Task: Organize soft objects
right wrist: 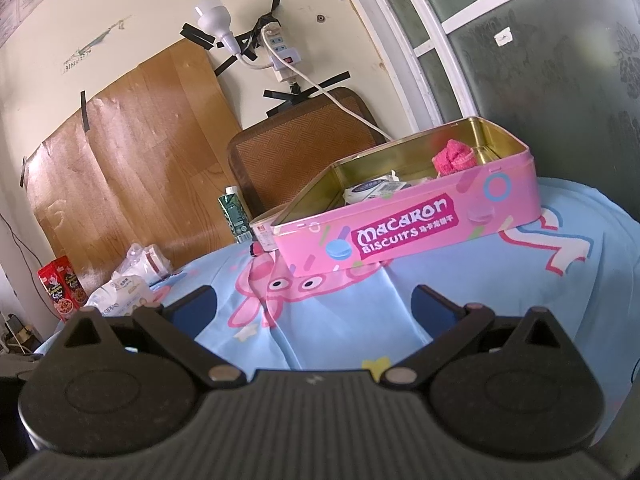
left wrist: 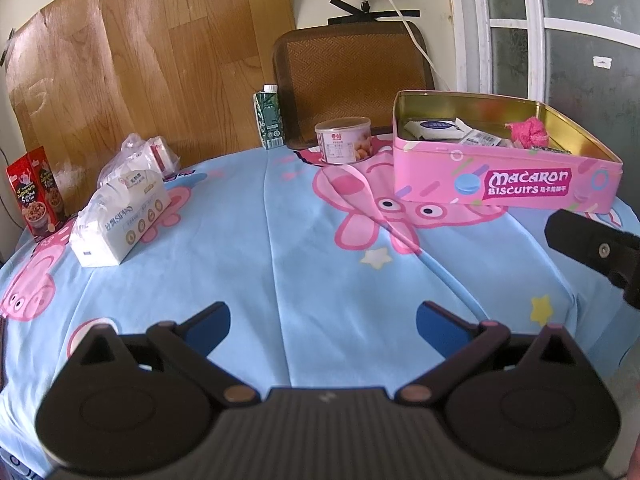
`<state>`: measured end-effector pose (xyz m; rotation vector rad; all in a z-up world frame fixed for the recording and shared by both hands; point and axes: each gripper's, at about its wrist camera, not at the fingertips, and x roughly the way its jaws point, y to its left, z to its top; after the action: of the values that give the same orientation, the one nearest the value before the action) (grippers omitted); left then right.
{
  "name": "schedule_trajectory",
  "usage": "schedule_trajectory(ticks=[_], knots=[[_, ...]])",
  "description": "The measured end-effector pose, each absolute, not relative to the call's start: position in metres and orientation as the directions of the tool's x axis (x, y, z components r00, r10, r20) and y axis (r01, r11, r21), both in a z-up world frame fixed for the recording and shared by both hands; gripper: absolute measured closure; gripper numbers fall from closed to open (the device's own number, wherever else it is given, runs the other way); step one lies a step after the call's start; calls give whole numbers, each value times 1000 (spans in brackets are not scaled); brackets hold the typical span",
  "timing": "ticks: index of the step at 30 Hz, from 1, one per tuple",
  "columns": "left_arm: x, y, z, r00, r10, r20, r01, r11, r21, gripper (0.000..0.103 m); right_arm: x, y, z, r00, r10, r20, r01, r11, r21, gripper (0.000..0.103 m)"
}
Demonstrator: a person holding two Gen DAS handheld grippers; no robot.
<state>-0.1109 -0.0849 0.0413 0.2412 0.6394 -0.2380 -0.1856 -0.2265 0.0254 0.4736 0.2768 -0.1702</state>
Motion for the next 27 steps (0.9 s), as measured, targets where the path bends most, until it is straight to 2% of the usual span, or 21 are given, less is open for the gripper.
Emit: schedule_trajectory(ticks=[27], knots=[[-111, -84, 37, 768, -149, -623, 303, 941, 149, 0, -187, -227, 22, 947, -101, -305, 232, 872, 431, 0]])
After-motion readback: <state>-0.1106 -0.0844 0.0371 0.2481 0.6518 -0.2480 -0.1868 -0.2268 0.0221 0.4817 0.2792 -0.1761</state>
